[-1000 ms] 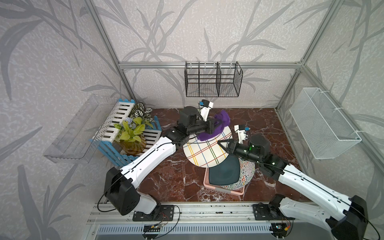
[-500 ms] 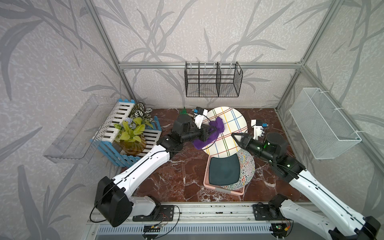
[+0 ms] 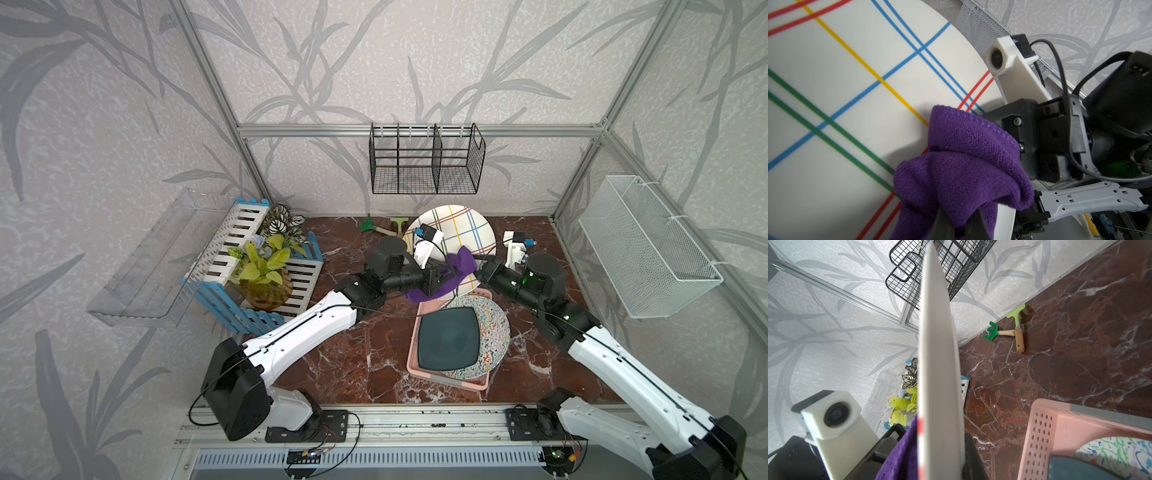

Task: Wipe the wet plate dry
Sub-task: Wipe the plate with towel.

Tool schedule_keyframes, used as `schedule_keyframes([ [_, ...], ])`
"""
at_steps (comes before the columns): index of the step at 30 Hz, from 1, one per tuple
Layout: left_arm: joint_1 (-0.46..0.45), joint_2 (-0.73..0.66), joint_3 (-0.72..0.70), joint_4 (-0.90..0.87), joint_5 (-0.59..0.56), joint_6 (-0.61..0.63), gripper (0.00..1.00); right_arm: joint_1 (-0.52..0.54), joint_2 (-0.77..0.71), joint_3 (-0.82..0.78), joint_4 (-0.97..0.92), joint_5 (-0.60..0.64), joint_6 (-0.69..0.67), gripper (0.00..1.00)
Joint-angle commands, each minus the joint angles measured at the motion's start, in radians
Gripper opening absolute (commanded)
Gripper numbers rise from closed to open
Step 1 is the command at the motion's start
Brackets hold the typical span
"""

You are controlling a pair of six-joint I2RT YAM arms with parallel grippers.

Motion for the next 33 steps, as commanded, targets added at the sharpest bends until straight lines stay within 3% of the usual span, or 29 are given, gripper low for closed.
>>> schedule_keyframes([
  [1,0.065,0.026,-0.033,-0.285,-0.128,0.028,0.0,0.063,-0.036,0.081,0.414,-0.212,0.07,0.0],
  [4,0.248,0.016,-0.024,-0.282,-0.127,-0.002,0.0,0.159,-0.088,0.04,0.323,-0.174,-0.011,0.0],
  [6,0.281,0.023,0.025,-0.263,-0.133,0.02,0.0,0.22,-0.098,0.032,0.262,-0.174,-0.06,0.0],
  [9,0.239,0.086,0.125,-0.245,-0.003,0.048,0.0,0.256,-0.073,0.035,0.241,-0.212,-0.076,0.0],
  [12,0.099,0.133,0.179,-0.223,0.053,0.104,0.0,0.254,-0.07,0.035,0.28,-0.14,-0.084,0.0],
  [15,0.03,0.14,0.154,-0.201,0.1,0.091,0.0,0.185,-0.087,0.078,0.233,-0.067,-0.099,0.0],
  [20,0.079,0.014,-0.042,-0.087,0.085,0.017,0.0,0.025,-0.151,0.036,0.277,-0.018,0.025,0.0],
  [25,0.043,-0.011,-0.091,-0.032,0.243,-0.012,0.0,0.01,-0.119,-0.046,0.463,0.001,0.168,0.0],
  [29,0.023,0.01,-0.037,-0.054,0.203,-0.012,0.0,0.002,-0.074,0.023,0.448,-0.026,0.146,0.0],
  [32,0.117,-0.012,-0.021,0.061,0.226,-0.149,0.0,-0.085,-0.093,0.046,0.452,-0.019,0.199,0.0],
  [33,0.17,-0.028,-0.048,0.198,0.259,-0.291,0.0,-0.13,-0.105,0.048,0.46,-0.025,0.232,0.0],
])
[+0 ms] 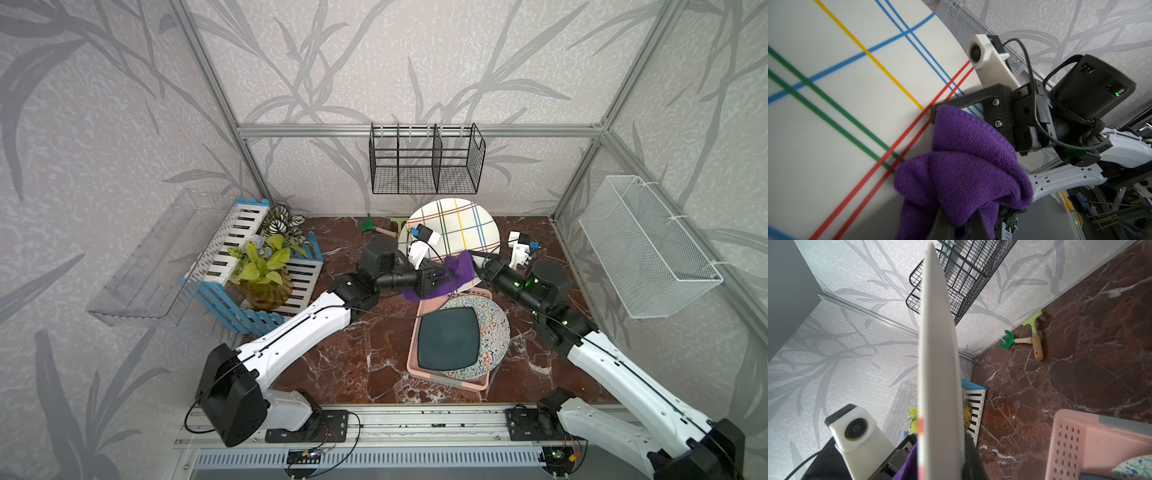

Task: Wipe the wet plate dry
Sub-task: Wipe the plate with towel.

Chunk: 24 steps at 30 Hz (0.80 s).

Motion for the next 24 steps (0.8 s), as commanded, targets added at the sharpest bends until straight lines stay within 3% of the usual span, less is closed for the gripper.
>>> schedule_keyframes([
  [1,0.141,-0.025,-0.05,0.258,0.058,-0.359,0.0,-0.123,-0.073,0.117,0.332,-0.04,0.152,0.0],
  [4,0.237,-0.031,-0.088,0.655,0.048,-0.709,0.0,-0.208,-0.085,0.113,0.437,-0.075,0.226,0.0],
  [7,0.245,0.028,-0.02,0.897,0.04,-0.945,0.0,-0.224,-0.055,0.117,0.602,-0.122,0.29,0.0],
  [12,0.227,0.178,0.059,1.369,-0.138,-1.42,0.0,-0.187,0.005,0.151,0.693,-0.197,0.326,0.0],
  [16,0.189,0.277,0.185,1.502,-0.205,-1.558,0.0,-0.116,0.015,0.145,0.634,-0.196,0.277,0.0],
  [20,0.16,0.295,0.233,1.487,-0.275,-1.574,0.0,-0.018,0.068,0.136,0.665,-0.239,0.261,0.0],
  [24,0.111,0.302,0.261,1.489,-0.303,-1.583,0.0,0.071,0.139,0.118,0.692,-0.182,0.243,0.0],
])
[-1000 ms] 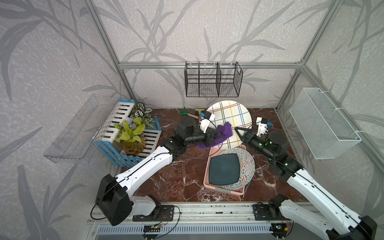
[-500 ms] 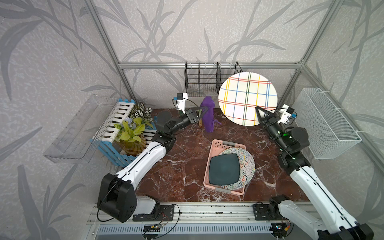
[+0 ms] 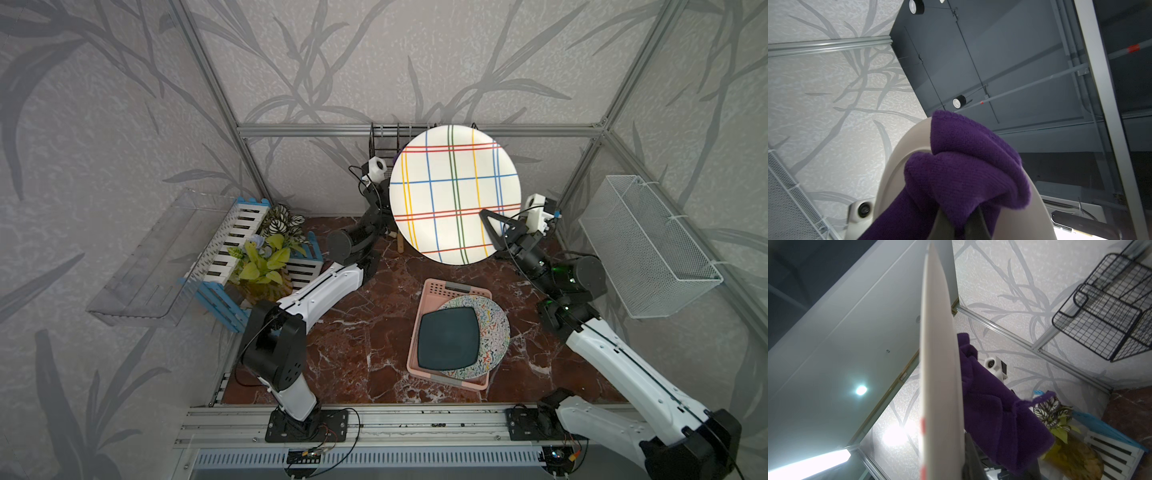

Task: Wipe the wet plate dry
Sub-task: Wipe the plate with towel.

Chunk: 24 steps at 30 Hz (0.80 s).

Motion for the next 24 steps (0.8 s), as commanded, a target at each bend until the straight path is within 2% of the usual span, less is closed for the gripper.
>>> schedule_keyframes([
  [1,-0.056,-0.008,0.056,0.112,-0.029,-0.048,0.0,0.036,0.067,0.024,0.107,0.018,-0.008,0.0],
  [5,-0.173,-0.018,0.021,0.111,-0.042,-0.008,0.0,0.018,0.187,0.185,0.129,0.026,0.006,0.0],
  [7,-0.194,-0.029,-0.007,0.108,-0.061,0.01,0.0,-0.011,0.224,0.254,0.106,0.036,0.006,0.0],
  [9,-0.181,-0.041,-0.017,0.118,-0.095,0.011,0.0,-0.049,0.22,0.268,0.075,0.056,0.012,0.0],
  [13,-0.097,-0.028,0.085,0.088,-0.114,-0.016,0.0,-0.082,0.15,0.187,0.06,0.056,-0.001,0.0],
  [17,-0.07,0.04,0.208,0.076,-0.163,-0.078,0.0,0.009,0.079,0.061,0.05,0.05,-0.075,0.0],
  [19,-0.075,0.078,0.277,0.079,-0.141,-0.097,0.0,0.076,0.073,0.032,0.047,0.073,-0.109,0.0],
  [21,-0.104,0.101,0.315,0.093,-0.128,-0.099,0.0,0.116,0.096,0.044,0.048,0.091,-0.125,0.0],
  [24,-0.171,0.092,0.288,0.098,-0.109,-0.068,0.0,0.12,0.159,0.142,0.064,0.087,-0.129,0.0],
])
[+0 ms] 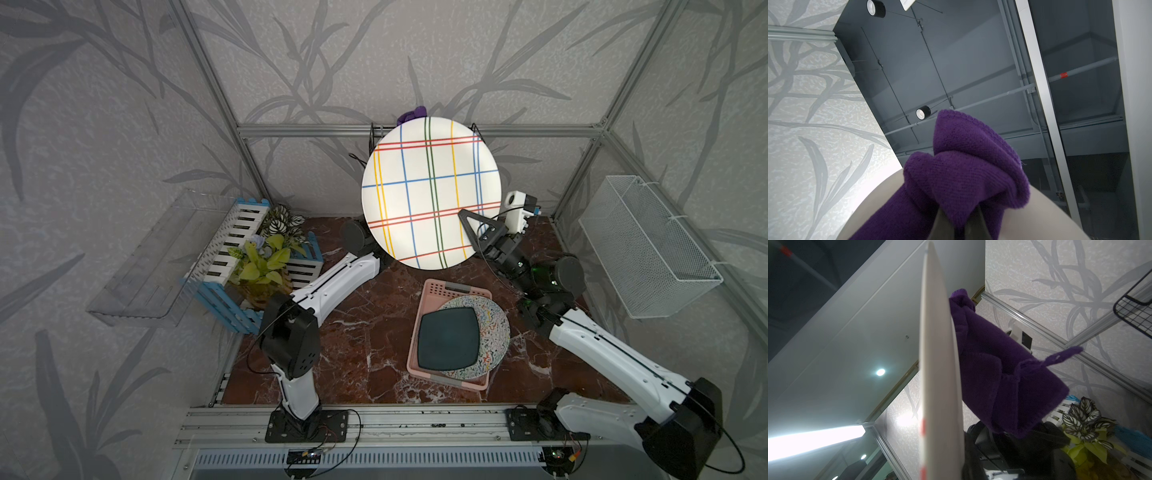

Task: Wipe the wet plate dry
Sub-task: Wipe the plate with towel.

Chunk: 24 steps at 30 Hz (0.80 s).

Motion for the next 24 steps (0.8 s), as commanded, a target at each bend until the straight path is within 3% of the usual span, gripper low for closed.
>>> schedule_keyframes([
  [1,-0.09,-0.036,0.004,0.105,0.074,0.019,0.0,-0.01,0.075,0.094,-0.079,0.036,-0.044,0.0],
  [8,-0.12,-0.202,-0.286,0.138,0.035,0.114,0.0,-0.137,0.147,0.287,-0.182,0.076,-0.049,0.0],
  [13,-0.044,-0.313,-0.426,0.116,0.038,0.153,0.0,-0.206,0.086,0.223,-0.206,0.138,-0.058,0.0],
  [18,0.093,-0.392,-0.49,0.072,0.094,0.206,0.0,-0.223,-0.001,0.081,-0.302,0.191,-0.057,0.0],
  [21,0.158,-0.501,-0.512,-0.192,0.195,0.444,0.0,-0.223,-0.062,-0.016,-0.328,0.218,-0.058,0.0],
  [24,0.147,-0.603,-0.387,-0.847,0.217,0.952,0.0,-0.222,-0.104,-0.049,-0.37,0.203,-0.09,0.0],
])
